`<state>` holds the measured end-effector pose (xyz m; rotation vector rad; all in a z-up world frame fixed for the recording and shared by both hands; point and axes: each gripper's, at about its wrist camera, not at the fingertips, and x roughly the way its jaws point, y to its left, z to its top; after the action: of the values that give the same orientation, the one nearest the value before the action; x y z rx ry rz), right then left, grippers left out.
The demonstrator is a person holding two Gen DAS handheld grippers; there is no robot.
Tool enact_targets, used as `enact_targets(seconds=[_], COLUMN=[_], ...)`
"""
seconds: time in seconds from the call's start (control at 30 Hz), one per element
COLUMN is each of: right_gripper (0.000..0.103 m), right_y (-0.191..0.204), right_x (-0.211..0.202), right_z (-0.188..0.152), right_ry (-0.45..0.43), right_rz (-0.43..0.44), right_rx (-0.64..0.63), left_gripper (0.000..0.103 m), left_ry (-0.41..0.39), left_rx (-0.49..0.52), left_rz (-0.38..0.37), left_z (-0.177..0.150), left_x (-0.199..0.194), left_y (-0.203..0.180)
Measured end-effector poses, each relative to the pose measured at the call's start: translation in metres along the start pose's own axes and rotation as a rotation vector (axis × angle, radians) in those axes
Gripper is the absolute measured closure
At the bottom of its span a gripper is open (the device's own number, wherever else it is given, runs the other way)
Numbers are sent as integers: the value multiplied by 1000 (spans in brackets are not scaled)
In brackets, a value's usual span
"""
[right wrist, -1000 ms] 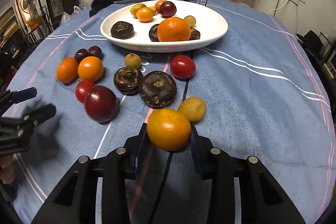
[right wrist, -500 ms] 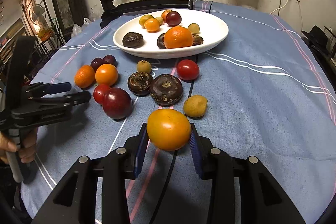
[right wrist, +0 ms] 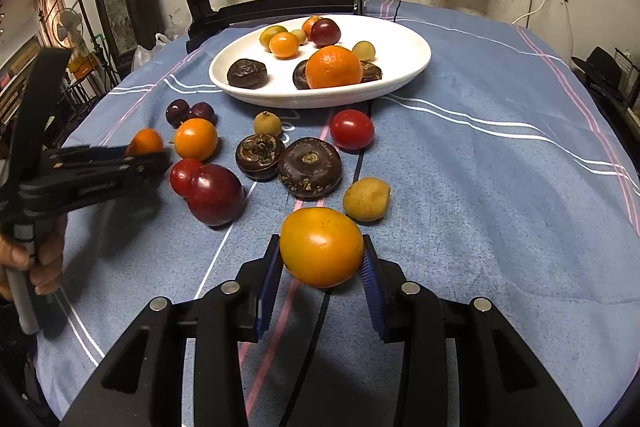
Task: Organize fruits
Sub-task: 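Carry both fruits over the white plate and open both tools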
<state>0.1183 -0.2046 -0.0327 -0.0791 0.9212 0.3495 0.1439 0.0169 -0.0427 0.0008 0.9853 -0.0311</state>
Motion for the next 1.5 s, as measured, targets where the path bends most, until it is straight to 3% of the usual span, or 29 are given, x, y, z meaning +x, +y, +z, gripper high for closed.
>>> enact_targets(seconds=[0.27, 0.57, 0.93, 1.07, 1.33, 1.4, 1.47, 1.5], right_gripper=[64, 64, 64, 64, 63, 49, 35, 30], right_y=[-2, 21, 25, 19, 16, 14, 8, 4], right_x=[-21, -43, 4, 42, 88, 89, 77, 71], right_z=[4, 50, 124, 148, 161, 163, 162, 161], right_ry=[-76, -170, -187, -152, -61, -66, -117, -140], right_rz=[16, 35, 12, -3, -28, -50, -76, -60], right_rx=[25, -94, -128, -104, -111, -97, -59, -42], left_gripper=[61, 61, 61, 61, 60, 53, 19, 18], left_ry=[-40, -104, -114, -81, -39, -46, -82, -104], left_rx=[35, 60, 63, 40, 45, 27, -13, -30], left_rz=[-65, -97, -66, -41, -15, 1, 16, 7], left_z=[-12, 44, 118, 135, 150, 153, 155, 155], left_x=[-43, -60, -12, 21, 54, 54, 42, 35], left_y=[-1, -18, -30, -26, -20, -18, -11, -7])
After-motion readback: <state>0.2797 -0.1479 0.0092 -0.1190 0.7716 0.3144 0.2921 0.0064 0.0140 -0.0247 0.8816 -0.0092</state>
